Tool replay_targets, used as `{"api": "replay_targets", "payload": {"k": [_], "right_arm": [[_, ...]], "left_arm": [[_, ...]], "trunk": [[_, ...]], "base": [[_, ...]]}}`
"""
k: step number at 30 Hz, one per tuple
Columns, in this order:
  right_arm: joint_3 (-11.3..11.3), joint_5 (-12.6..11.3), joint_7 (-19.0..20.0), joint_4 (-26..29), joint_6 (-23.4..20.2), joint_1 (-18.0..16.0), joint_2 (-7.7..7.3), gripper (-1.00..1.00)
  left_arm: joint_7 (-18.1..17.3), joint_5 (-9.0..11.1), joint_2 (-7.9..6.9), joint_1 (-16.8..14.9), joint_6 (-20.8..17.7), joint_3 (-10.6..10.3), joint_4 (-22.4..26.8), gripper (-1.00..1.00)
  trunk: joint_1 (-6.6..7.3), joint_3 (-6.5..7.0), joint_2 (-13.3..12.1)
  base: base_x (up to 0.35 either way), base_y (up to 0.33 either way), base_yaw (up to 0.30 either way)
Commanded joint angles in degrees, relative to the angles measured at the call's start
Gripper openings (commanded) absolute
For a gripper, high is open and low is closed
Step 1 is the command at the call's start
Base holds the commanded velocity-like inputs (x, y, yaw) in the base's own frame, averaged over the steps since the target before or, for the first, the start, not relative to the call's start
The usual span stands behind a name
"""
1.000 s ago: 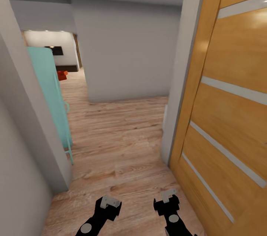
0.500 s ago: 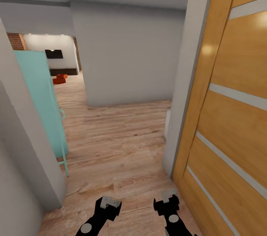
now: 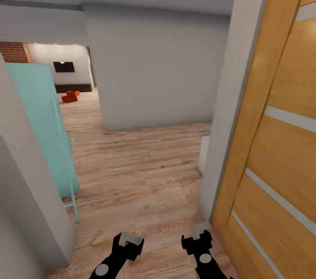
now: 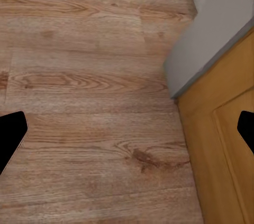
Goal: Move the two storage containers from the living room to the garage. In the garage, place one container on the floor and stack the other container on top of it (either order is fine).
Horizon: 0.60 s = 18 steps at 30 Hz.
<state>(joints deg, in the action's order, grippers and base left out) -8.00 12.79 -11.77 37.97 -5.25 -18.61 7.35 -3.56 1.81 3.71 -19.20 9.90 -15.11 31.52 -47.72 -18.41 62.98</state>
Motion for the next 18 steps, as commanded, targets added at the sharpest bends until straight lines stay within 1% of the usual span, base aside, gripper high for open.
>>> {"api": "replay_targets", "payload": {"k": [1, 9, 13, 18], "right_arm": [[-0.2, 0.6, -0.3, 0.1, -0.6, 0.0, -0.01, 1.00], [-0.2, 0.6, -0.3, 0.1, -0.6, 0.0, 0.00, 1.00], [-0.2, 0.6, -0.3, 0.1, -0.6, 0.0, -0.02, 1.00], [-0.1, 0.5, -0.3, 0.1, -0.4, 0.0, -0.05, 1.00]], "left_arm": [[-0.1, 0.2, -0.02, 0.0, 0.2, -0.1, 0.0, 1.00], [-0.1, 0.2, -0.02, 0.0, 0.2, -0.1, -0.1, 1.00], [-0.1, 0.2, -0.02, 0.0, 0.2, -0.1, 0.0, 1.00], [0.0, 0.3, -0.02, 0.0, 0.3, -0.1, 0.0, 1.00]], "trunk": [[-0.02, -0.05, 0.0], [-0.02, -0.02, 0.0], [-0.02, -0.01, 0.0], [-0.02, -0.01, 0.0]], "base": [[0.092, 0.268, 0.000], [0.101, 0.293, 0.000], [0.216, 0.242, 0.000], [0.238, 0.153, 0.000]]}}
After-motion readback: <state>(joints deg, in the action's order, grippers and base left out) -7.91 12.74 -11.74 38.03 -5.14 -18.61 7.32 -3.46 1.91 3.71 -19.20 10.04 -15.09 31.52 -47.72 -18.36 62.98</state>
